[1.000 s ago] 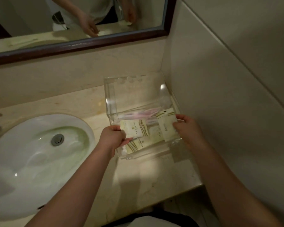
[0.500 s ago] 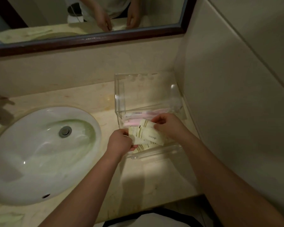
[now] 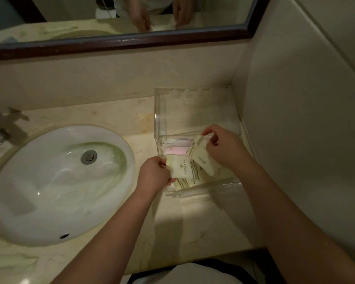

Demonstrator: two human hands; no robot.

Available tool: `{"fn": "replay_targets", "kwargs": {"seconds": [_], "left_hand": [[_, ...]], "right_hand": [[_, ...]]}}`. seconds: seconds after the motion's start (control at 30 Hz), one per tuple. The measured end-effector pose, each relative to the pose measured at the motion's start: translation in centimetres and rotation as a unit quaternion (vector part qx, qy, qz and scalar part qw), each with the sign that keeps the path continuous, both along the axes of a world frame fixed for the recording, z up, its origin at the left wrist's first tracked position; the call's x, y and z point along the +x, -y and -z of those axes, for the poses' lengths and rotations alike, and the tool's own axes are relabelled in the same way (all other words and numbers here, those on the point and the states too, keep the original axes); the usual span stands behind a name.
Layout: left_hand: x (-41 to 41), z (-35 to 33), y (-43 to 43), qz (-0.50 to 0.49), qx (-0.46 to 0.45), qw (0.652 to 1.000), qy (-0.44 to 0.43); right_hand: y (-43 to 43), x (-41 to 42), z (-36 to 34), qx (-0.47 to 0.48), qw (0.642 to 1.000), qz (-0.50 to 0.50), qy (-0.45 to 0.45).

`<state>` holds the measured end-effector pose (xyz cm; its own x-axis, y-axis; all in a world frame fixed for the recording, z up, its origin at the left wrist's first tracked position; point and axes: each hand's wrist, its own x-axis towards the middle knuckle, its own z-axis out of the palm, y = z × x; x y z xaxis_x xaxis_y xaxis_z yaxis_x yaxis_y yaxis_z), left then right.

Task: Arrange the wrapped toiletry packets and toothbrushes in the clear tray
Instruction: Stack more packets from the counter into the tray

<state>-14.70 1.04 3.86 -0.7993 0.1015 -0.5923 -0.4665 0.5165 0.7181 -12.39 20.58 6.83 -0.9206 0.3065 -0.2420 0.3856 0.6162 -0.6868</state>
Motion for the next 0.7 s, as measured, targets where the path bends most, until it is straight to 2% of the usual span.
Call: {"fn": "replay_targets", "kwargs": {"seconds": [0.07, 0.17, 0.27, 0.37, 0.53, 0.7], "left_hand": [[0.0, 0.0, 0.0, 0.002, 0.0, 1.0, 0.003], [0.2, -0.1, -0.1, 0.006, 0.003, 1.0, 0.002], [0.2, -0.1, 0.0, 0.01, 0.009, 1.0, 0.003], [0.2, -0.2, 0.0, 0.01, 0.012, 1.0, 0.006], [-0.1, -0.1, 0.2, -0.011, 0.024, 0.999, 0.022], [-0.2, 0.1, 0.6, -0.026, 0.044, 0.998, 0.043]], "right_hand": [[0.2, 0.3, -0.8, 0.026, 0.999, -0.021, 0.013], [0.6, -0.5, -1.2, 0.057, 0.991, -0.077, 0.091], [0.6, -1.4, -1.7, 0.035, 0.983, -0.115, 0.139], [0.3, -1.7, -2.0, 0.011, 0.977, -0.15, 0.15], [0.1, -2.1, -2.2, 0.057, 0.974, -0.182, 0.123], [1.1, -3.1, -0.9, 0.117, 0.931, -0.286, 0.193]]}}
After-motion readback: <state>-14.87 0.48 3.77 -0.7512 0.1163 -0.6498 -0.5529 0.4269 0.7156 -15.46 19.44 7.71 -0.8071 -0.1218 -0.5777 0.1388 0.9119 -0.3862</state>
